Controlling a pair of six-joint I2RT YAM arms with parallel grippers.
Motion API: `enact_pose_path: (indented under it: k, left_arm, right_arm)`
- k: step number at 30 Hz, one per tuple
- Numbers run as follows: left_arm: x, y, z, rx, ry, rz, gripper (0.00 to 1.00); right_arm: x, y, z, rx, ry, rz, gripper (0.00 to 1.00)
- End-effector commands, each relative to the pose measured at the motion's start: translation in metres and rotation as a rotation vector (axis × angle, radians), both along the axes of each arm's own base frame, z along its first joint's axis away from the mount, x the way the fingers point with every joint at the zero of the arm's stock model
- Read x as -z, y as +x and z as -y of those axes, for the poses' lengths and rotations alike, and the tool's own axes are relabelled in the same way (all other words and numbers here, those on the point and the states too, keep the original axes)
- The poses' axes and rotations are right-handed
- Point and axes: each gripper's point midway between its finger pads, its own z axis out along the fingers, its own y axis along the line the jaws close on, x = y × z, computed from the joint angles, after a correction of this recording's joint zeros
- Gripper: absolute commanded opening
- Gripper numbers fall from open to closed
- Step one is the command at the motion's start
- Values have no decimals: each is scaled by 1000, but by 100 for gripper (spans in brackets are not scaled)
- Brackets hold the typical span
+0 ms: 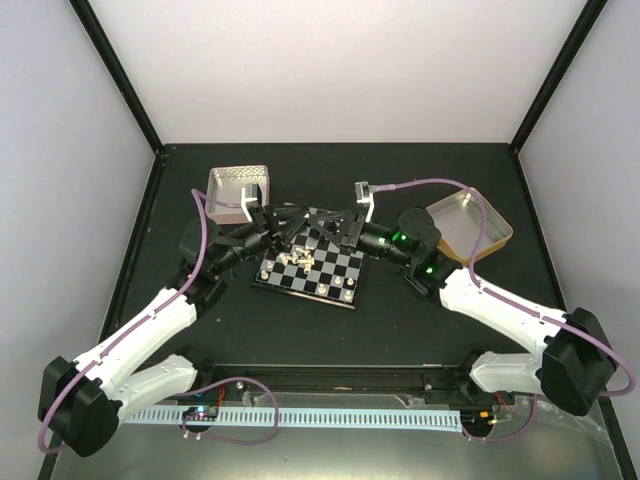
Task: Set up the chess pieces on the board
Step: Place the chess piece on the chessboard.
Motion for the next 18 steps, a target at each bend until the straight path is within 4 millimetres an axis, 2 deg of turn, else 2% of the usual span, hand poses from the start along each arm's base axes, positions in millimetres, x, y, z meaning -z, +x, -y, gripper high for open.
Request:
enact_pose_path:
  k: [1,5,7,8,12,15,18]
  left_arm:
    - [6,-3,1,15,-5,-21,10]
    - [17,0,-2,-13,34,-25,15]
    - [29,4,-6,-51,82,-29,25]
    - [35,6,-10,-79,111,-33,34]
    - [75,24,-42,-261,293,-45,68]
    - [96,31,-71,-370,431,-35,79]
    - [115,33,-93,-441,585,-9,82]
  right_arm:
    - [-21,-1,-2,-11,31,35,3]
    - [-2,4,1,16,-39,8,1]
    - [8,6,5,34,-84,10,1]
    - [15,7,9,46,-122,8,1]
    - [54,14,22,71,-330,16,1]
    - [90,20,34,73,-563,47,1]
    - [119,27,46,62,-780,81,1]
